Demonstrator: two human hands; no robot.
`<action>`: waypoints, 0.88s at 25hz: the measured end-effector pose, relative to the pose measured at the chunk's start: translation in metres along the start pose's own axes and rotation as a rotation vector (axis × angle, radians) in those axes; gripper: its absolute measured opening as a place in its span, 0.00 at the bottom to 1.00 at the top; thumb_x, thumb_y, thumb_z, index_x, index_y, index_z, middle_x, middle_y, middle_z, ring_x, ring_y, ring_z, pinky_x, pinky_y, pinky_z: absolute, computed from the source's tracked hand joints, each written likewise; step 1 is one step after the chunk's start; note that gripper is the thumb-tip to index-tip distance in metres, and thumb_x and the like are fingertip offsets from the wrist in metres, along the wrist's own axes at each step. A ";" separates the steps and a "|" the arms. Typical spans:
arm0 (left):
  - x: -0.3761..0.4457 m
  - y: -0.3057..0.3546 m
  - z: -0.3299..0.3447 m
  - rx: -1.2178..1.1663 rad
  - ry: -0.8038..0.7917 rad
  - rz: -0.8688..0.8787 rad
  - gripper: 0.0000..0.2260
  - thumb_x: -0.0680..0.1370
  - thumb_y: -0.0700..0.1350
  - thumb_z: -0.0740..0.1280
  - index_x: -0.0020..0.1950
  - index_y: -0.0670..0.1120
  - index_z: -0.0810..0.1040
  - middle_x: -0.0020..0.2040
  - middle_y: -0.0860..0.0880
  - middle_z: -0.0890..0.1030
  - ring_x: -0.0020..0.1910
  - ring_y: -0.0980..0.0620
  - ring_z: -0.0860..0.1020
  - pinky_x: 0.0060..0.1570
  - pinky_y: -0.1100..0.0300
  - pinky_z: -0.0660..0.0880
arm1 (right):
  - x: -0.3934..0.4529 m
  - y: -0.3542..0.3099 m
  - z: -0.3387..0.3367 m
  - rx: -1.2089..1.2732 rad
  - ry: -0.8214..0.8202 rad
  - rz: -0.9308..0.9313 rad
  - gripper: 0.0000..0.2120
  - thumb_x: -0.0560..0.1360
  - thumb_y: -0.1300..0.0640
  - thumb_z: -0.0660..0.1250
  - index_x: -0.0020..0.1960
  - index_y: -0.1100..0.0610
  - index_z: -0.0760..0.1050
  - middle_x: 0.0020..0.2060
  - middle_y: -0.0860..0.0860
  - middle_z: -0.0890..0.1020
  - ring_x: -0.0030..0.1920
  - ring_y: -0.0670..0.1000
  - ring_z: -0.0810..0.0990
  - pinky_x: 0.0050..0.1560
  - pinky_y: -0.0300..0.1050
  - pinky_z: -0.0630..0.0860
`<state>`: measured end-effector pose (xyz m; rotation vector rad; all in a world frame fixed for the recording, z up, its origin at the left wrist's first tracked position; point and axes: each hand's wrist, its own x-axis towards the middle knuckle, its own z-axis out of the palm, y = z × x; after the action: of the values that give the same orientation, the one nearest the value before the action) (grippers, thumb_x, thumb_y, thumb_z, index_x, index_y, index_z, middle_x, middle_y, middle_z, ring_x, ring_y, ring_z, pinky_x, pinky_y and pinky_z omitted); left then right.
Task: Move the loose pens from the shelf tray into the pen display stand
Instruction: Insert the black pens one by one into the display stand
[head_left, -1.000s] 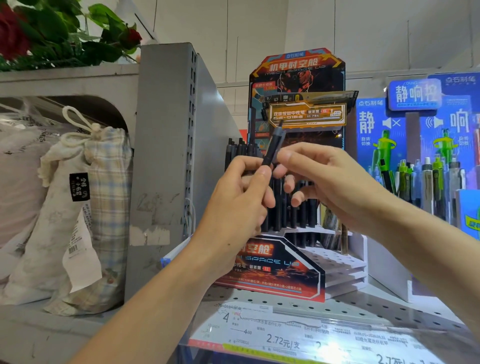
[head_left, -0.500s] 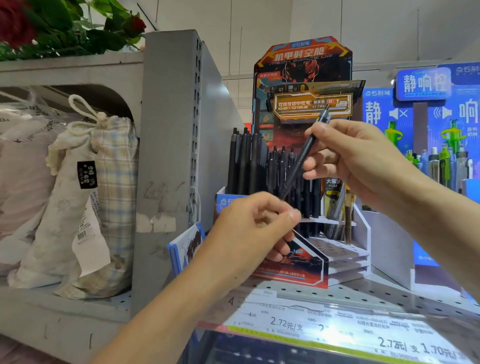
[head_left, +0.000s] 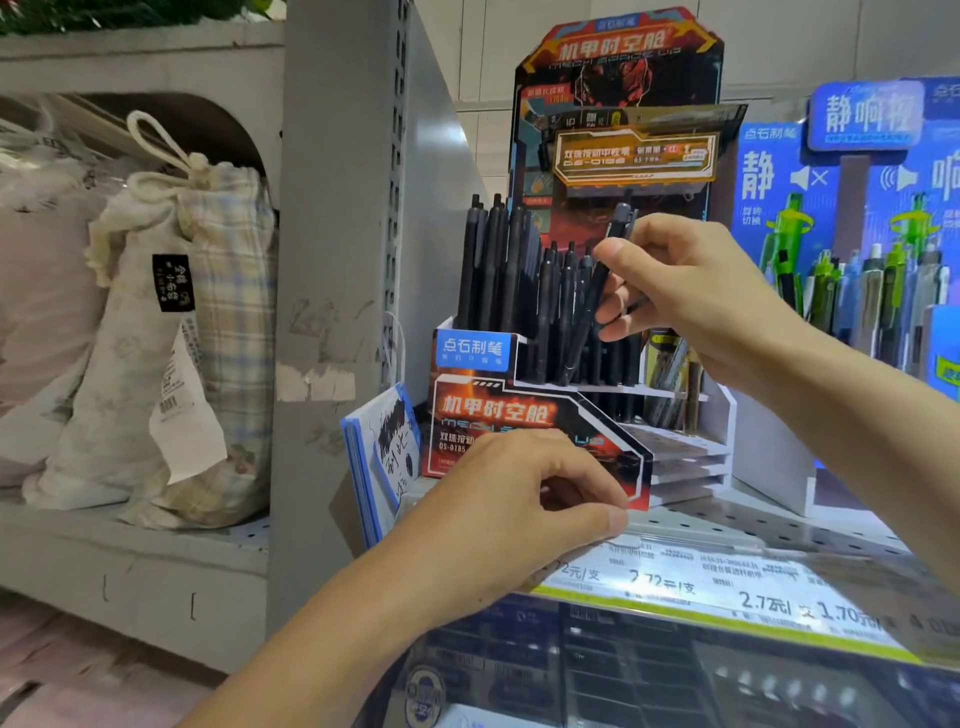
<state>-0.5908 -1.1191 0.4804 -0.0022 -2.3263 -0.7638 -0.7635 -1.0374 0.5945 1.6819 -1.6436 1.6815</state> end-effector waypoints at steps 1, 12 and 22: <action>0.000 0.000 0.000 0.015 0.000 0.000 0.03 0.76 0.50 0.73 0.47 0.54 0.87 0.47 0.60 0.81 0.45 0.63 0.79 0.42 0.74 0.72 | 0.000 0.000 0.000 -0.003 -0.004 0.002 0.11 0.83 0.55 0.66 0.44 0.61 0.75 0.35 0.55 0.80 0.34 0.53 0.83 0.38 0.51 0.84; 0.000 0.001 0.001 0.026 0.000 -0.020 0.04 0.76 0.51 0.73 0.47 0.54 0.87 0.46 0.59 0.80 0.46 0.63 0.79 0.47 0.73 0.73 | 0.005 -0.010 0.005 -0.087 -0.055 0.015 0.09 0.83 0.55 0.65 0.47 0.59 0.77 0.36 0.54 0.80 0.33 0.49 0.83 0.36 0.47 0.84; 0.001 0.003 0.001 -0.023 -0.014 -0.045 0.02 0.75 0.49 0.74 0.43 0.53 0.85 0.44 0.59 0.80 0.38 0.63 0.79 0.38 0.69 0.74 | -0.001 -0.001 0.012 -0.104 -0.151 0.119 0.09 0.77 0.58 0.74 0.43 0.62 0.77 0.32 0.59 0.85 0.34 0.58 0.87 0.34 0.49 0.84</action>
<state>-0.5916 -1.1163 0.4814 0.0353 -2.3375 -0.8158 -0.7559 -1.0461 0.5910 1.7296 -1.8994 1.5231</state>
